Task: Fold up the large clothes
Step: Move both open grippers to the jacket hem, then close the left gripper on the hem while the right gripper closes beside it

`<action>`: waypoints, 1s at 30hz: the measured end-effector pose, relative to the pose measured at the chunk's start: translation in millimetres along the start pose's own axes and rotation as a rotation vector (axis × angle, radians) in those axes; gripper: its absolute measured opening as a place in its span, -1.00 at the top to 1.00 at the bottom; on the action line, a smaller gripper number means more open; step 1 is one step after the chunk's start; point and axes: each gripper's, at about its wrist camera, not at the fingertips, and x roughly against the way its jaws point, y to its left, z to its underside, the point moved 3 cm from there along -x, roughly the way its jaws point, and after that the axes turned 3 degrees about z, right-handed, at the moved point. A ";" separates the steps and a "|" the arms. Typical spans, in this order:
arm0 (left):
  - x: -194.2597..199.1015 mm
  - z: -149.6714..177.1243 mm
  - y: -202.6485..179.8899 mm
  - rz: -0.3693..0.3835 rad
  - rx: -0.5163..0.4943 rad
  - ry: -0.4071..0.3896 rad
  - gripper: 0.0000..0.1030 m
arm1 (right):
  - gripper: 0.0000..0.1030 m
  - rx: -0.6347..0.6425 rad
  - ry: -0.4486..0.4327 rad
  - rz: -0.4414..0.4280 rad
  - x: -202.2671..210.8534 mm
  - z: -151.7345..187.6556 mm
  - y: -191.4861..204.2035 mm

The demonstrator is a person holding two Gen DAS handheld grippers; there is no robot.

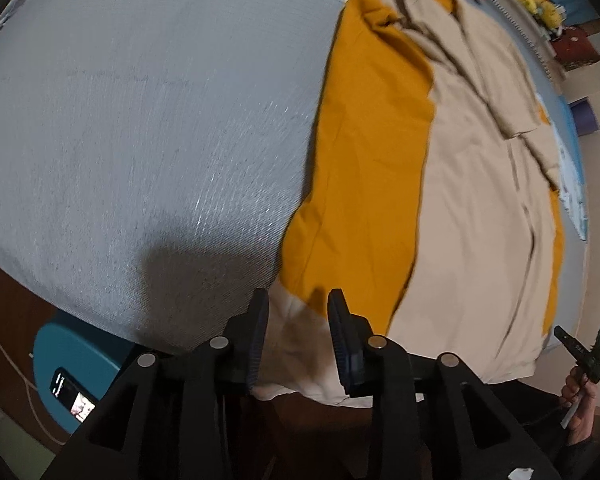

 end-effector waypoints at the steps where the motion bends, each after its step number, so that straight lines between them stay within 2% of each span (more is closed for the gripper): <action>1: -1.6 -0.8 0.0 -0.004 0.002 0.007 0.43 | 0.41 -0.008 0.019 -0.005 -3.4 1.1 -1.2; 9: -13.6 1.2 7.5 -0.042 0.007 0.052 0.36 | 0.36 0.011 0.114 0.008 -24.7 9.4 2.9; 16: -21.4 3.9 8.2 -0.069 -0.004 0.078 0.36 | 0.26 0.022 0.138 0.024 -31.3 13.8 6.4; 26: -31.9 13.1 -6.4 -0.106 -0.055 0.080 0.37 | 0.26 0.020 0.145 0.047 -38.1 11.7 17.2; 28: -35.8 15.8 -12.8 -0.115 -0.071 0.080 0.46 | 0.26 0.031 0.149 0.053 -39.0 12.7 20.6; 30: -37.8 19.1 -20.9 -0.128 -0.091 0.080 0.66 | 0.26 0.042 0.149 0.059 -40.1 16.1 25.0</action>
